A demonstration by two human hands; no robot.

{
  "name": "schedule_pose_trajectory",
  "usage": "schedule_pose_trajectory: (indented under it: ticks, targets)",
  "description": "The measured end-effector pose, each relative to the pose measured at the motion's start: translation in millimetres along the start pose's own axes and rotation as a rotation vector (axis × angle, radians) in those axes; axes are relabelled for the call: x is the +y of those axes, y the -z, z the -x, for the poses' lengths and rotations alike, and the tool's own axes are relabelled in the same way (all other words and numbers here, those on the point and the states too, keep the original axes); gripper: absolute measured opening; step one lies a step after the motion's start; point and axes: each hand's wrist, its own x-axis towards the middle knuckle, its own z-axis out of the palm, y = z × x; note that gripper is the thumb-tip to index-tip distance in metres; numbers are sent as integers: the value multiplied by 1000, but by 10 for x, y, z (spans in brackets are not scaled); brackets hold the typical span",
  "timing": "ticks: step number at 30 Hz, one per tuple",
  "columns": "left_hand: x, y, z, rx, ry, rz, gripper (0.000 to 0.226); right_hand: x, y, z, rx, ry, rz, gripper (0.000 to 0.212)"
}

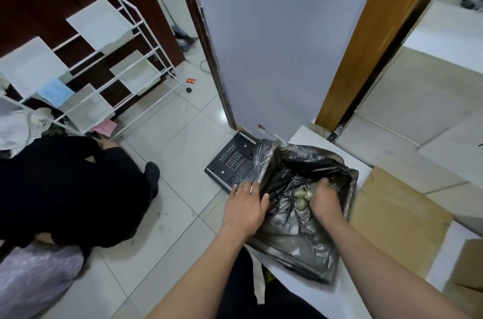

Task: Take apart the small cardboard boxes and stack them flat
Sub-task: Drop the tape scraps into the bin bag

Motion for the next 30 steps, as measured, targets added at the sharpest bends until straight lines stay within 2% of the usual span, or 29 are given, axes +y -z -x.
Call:
schedule_pose_trajectory:
  ticks: [5, 8, 11, 16, 22, 30]
  targets:
    - [25, 55, 104, 0, 4, -40, 54, 32, 55, 100, -16, 50, 215, 25]
    - [53, 128, 181, 17, 12, -53, 54, -51, 111, 140, -7, 37, 283, 28]
    - [72, 208, 259, 23, 26, -69, 55, -193, 192, 176, -13, -6, 231, 36]
    - [91, 337, 395, 76, 29, -89, 56, -179, 274, 215, -61, 13, 100, 30]
    - [44, 338, 609, 92, 36, -112, 58, -75, 263, 292, -33, 44, 213, 31]
    - [-39, 187, 762, 86, 14, -125, 54, -194, 221, 413, -18, 56, 241, 34]
